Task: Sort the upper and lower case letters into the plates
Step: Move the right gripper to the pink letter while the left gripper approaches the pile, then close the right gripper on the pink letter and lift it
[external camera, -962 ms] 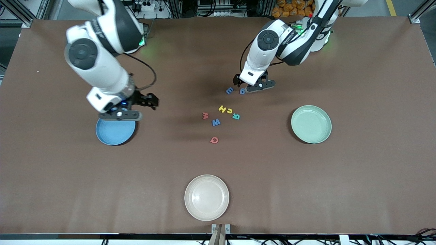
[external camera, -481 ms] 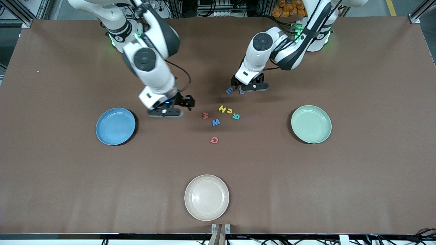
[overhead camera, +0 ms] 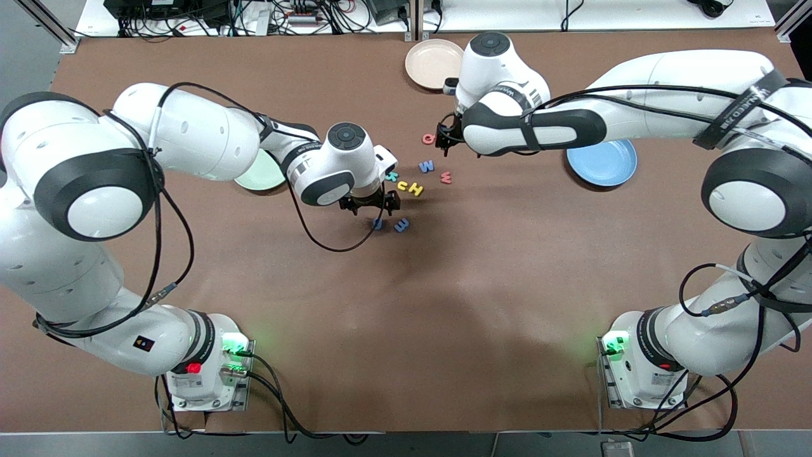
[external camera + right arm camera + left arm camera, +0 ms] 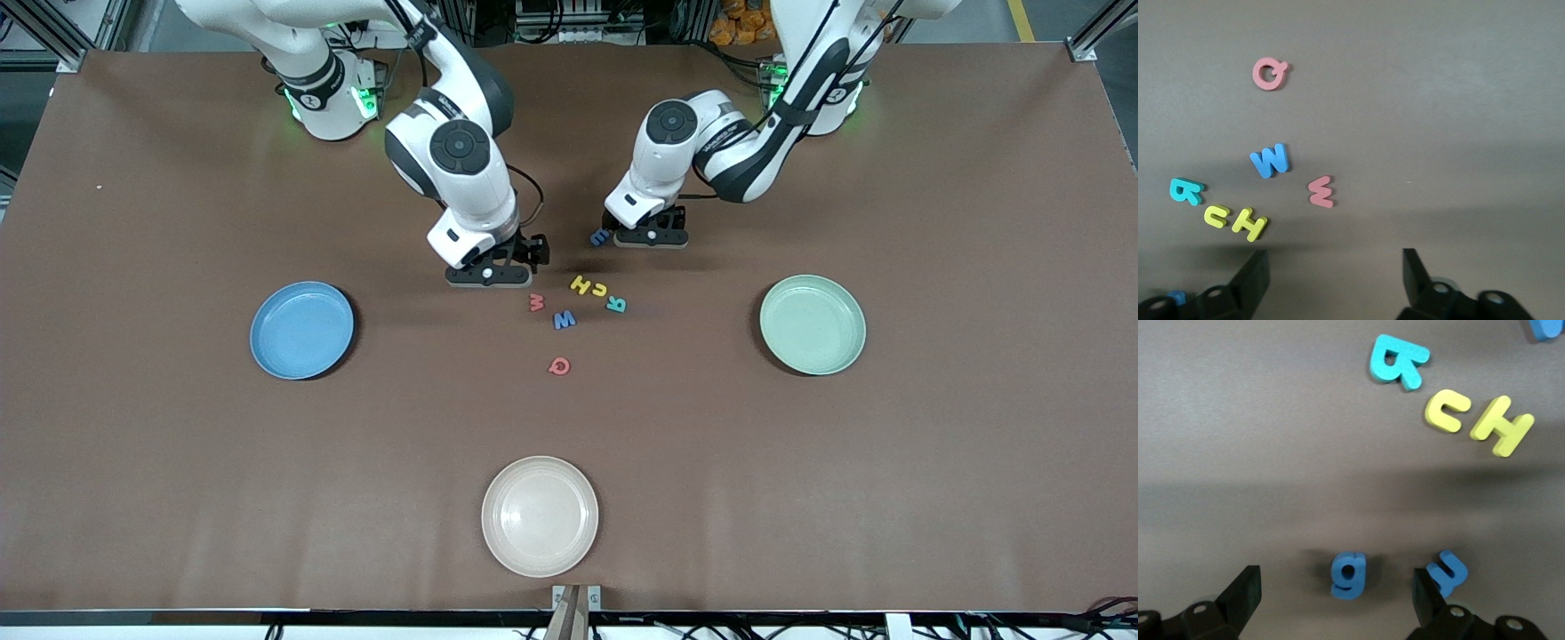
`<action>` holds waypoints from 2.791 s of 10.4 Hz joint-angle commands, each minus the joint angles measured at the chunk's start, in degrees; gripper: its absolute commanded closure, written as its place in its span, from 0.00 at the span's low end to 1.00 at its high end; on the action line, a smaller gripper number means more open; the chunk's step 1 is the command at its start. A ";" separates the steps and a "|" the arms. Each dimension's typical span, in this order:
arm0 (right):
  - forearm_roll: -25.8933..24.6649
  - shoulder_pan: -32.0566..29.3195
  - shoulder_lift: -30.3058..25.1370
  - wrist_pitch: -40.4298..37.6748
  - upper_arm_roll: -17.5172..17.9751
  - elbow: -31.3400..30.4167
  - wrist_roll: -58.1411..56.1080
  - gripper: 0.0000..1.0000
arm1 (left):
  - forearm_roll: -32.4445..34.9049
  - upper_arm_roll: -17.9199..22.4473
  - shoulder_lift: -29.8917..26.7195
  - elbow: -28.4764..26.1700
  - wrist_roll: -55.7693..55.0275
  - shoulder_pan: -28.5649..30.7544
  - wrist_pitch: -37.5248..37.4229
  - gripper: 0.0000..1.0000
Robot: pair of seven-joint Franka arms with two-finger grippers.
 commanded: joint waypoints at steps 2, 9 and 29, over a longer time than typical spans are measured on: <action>-3.54 0.88 6.39 5.14 0.18 1.71 1.94 0.27 | 8.21 0.10 3.61 2.49 -1.09 0.43 0.27 0.00; -8.45 2.02 15.01 7.08 0.18 6.55 4.22 0.33 | 9.91 0.19 6.87 3.20 -4.68 0.69 0.27 0.00; -16.38 0.01 11.08 -0.61 0.26 6.20 3.08 1.00 | 9.82 -0.51 6.08 2.93 -29.30 0.08 -1.31 0.17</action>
